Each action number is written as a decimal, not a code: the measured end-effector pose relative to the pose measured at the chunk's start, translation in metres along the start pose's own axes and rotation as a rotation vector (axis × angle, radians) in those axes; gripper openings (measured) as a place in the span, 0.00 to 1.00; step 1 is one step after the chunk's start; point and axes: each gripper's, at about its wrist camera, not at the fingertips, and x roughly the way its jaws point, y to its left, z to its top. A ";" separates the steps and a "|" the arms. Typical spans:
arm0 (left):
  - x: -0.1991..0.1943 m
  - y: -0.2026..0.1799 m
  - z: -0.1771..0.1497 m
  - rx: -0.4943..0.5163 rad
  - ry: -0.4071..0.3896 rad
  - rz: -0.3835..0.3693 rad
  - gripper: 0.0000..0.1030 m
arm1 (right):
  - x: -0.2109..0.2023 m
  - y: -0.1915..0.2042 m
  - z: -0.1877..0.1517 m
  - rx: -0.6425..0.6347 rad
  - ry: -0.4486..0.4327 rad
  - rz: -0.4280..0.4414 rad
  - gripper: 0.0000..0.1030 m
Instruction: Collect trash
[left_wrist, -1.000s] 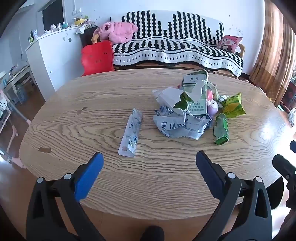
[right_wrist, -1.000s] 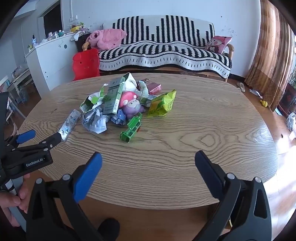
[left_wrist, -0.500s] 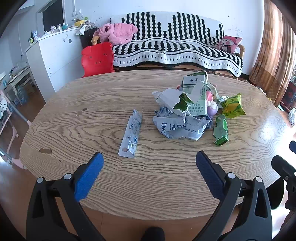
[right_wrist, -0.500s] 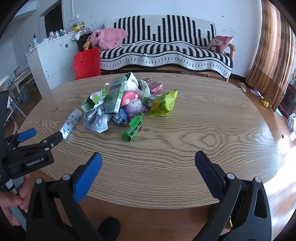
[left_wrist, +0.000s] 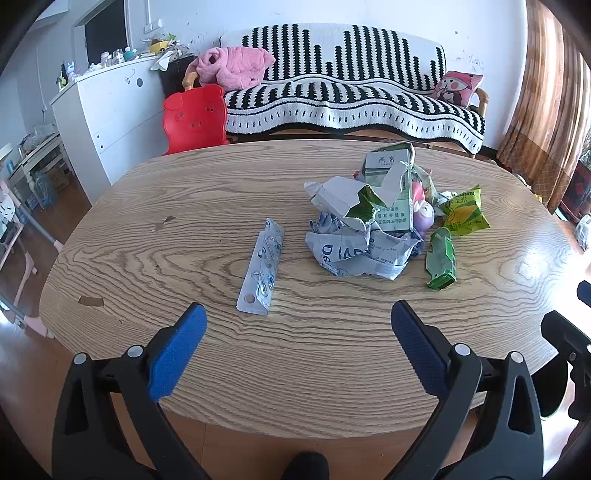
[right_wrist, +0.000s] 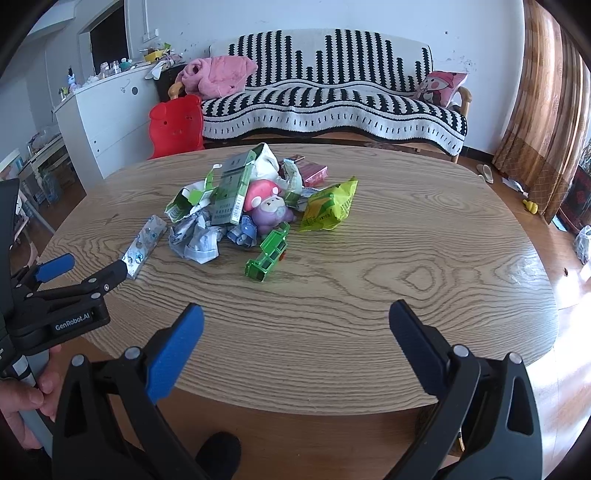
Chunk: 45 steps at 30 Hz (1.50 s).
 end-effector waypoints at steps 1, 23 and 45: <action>0.000 0.000 0.000 0.001 0.000 0.000 0.94 | 0.000 0.001 0.000 0.000 -0.001 0.000 0.94; -0.001 0.000 0.000 0.000 -0.001 0.000 0.94 | -0.001 0.001 0.000 0.000 -0.001 0.000 0.94; 0.002 0.001 -0.001 0.004 0.010 -0.002 0.94 | 0.001 0.001 0.001 0.002 0.005 0.005 0.94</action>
